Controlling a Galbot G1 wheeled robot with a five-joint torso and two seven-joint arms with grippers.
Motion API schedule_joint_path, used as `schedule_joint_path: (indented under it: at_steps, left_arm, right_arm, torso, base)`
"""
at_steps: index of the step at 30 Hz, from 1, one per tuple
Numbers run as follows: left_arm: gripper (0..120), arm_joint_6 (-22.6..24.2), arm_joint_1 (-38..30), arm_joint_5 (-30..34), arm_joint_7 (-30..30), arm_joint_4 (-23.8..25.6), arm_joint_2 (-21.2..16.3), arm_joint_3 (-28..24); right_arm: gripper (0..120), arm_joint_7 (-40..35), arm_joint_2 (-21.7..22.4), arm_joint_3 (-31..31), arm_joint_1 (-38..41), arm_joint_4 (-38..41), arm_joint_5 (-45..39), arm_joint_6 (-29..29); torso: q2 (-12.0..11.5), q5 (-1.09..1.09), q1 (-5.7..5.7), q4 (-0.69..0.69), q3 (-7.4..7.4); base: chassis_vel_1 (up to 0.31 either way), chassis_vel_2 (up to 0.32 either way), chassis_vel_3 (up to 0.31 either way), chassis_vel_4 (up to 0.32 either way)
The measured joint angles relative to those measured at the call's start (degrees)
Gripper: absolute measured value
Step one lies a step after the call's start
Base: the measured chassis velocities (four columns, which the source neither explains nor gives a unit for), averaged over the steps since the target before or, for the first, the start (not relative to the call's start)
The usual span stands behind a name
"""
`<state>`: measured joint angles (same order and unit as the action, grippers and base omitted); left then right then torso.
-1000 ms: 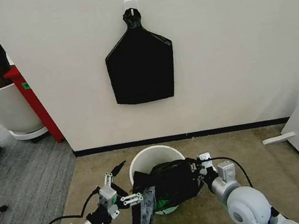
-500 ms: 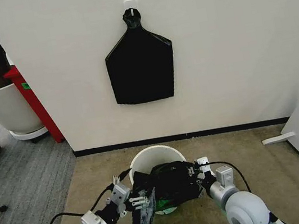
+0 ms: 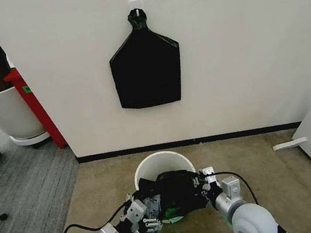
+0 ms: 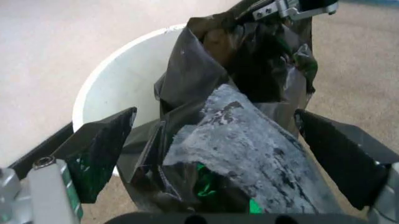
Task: Place the garbage bag over the trash bin.
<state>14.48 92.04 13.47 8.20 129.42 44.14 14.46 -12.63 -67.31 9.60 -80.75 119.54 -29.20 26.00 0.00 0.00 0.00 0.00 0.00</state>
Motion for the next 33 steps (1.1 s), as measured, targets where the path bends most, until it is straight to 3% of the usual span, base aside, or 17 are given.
schedule_joint_path:
  at_steps: [14,20,31,33]
  left_arm:
    - [100,4.4,-1.5,0.7,-6.3,1.5,0.0,4.5]
    - [100,4.3,-9.1,3.8,-7.2,-3.1,-0.6,5.6]
    - [100,2.3,-14.8,6.1,-7.1,-9.5,-1.0,5.0]
    - [100,2.0,-15.0,6.2,-7.1,-10.2,-1.1,5.0]
  right_arm:
    - [0,0.1,-0.1,1.2,-0.5,-0.1,0.1,-0.2]
    - [0,0.4,0.2,2.7,-1.7,1.4,0.0,-0.4]
    - [0,5.4,0.6,5.7,-3.7,5.3,1.4,-1.7]
    - [8,7.2,1.3,5.4,-4.1,7.1,2.0,-1.5]
  torso:
    - [0.0,0.0,0.0,0.02,0.0]
    - [0.0,-0.01,0.0,0.0,0.0]
    - [0.0,0.0,0.0,-0.01,0.0]
    - [0.0,0.0,0.0,0.0,0.0]
  base:
    - [0.0,0.0,0.0,0.0]
    - [0.0,0.0,0.0,0.0]
    - [0.0,0.0,0.0,0.0]
    - [0.0,0.0,0.0,0.0]
